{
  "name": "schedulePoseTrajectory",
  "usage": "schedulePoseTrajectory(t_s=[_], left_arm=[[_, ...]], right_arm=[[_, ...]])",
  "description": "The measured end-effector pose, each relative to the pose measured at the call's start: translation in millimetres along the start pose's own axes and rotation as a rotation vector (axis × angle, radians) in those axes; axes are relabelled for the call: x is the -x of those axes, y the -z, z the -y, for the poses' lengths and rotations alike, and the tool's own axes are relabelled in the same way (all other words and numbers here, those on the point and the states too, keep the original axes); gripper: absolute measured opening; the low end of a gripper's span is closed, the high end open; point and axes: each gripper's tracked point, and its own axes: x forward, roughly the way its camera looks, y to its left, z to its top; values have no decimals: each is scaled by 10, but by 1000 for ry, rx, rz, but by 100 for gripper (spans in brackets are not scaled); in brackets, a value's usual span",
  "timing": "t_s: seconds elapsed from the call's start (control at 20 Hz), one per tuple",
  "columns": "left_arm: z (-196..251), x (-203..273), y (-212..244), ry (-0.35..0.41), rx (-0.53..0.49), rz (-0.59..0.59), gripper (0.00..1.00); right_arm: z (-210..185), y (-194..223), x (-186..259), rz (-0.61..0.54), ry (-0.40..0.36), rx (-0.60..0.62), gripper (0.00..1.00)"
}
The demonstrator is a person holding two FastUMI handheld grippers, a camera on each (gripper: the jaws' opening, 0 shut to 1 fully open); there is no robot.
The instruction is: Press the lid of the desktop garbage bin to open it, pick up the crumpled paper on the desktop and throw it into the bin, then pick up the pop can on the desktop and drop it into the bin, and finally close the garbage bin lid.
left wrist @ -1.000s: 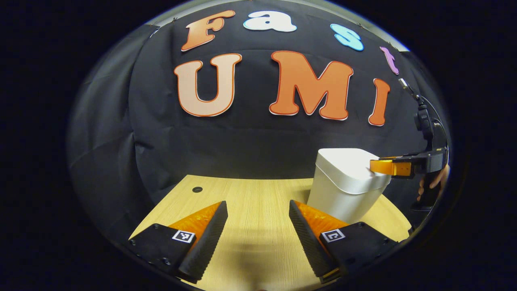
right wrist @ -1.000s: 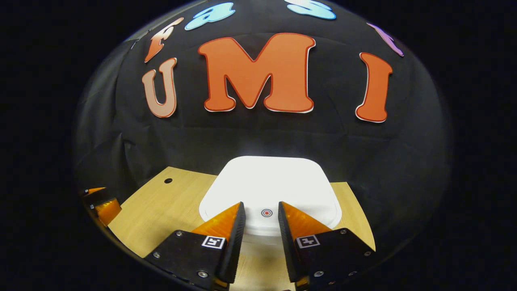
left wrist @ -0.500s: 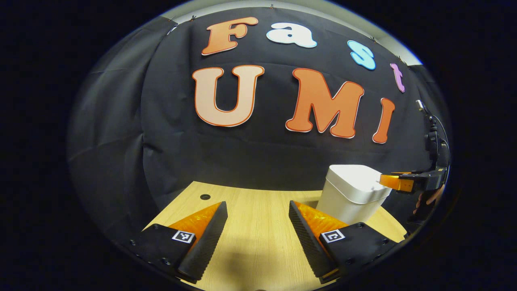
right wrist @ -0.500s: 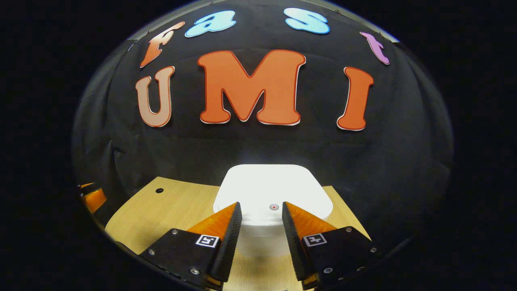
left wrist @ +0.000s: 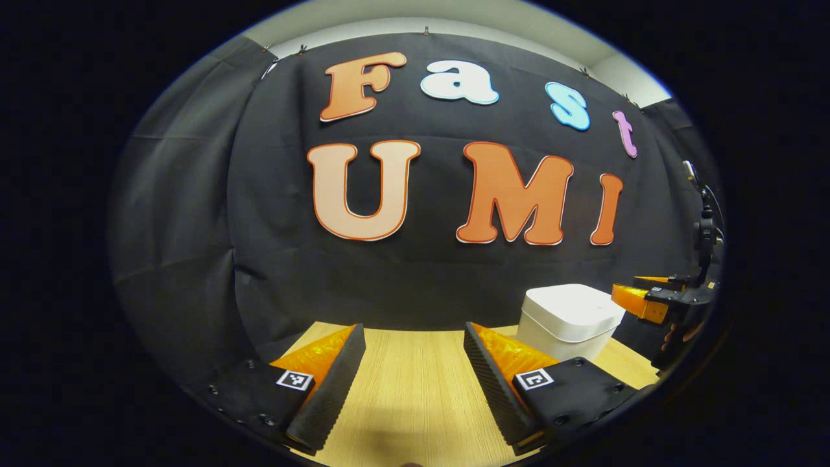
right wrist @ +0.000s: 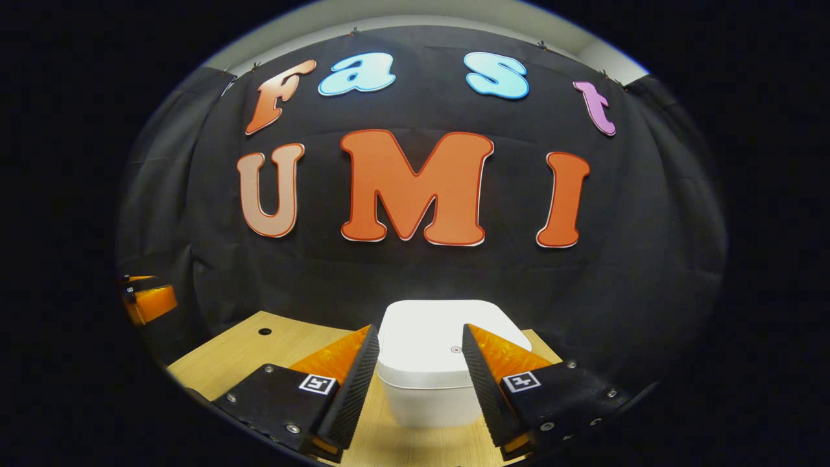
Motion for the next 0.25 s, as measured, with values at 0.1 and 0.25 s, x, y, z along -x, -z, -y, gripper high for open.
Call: schedulePoseTrajectory(t_s=[0.1,0.25], left_arm=[[-4,13,-147,1,14,32,97],[-7,19,-323,2,-1,78,98]], right_arm=[[-65,-12,52,11,-13,14,78],[-175,-39,138,21,-37,30,78]])
